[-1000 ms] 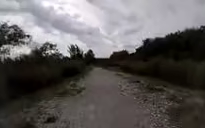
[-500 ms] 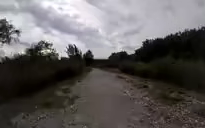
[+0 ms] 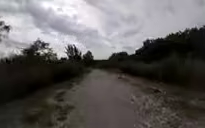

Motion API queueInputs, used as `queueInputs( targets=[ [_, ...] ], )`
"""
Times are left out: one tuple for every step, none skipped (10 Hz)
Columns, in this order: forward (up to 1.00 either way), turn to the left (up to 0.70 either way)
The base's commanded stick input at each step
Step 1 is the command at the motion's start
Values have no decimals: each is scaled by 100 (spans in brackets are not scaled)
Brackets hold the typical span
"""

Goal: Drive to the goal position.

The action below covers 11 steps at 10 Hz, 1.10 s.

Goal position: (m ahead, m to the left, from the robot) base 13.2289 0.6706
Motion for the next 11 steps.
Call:
queueInputs(
  targets=[
    [85,0],
    [85,0],
    [85,0],
    [85,0],
    [85,0],
    [85,0],
    [85,0],
    [85,0],
    [85,0],
    [85,0],
    [85,0]
  ],
)
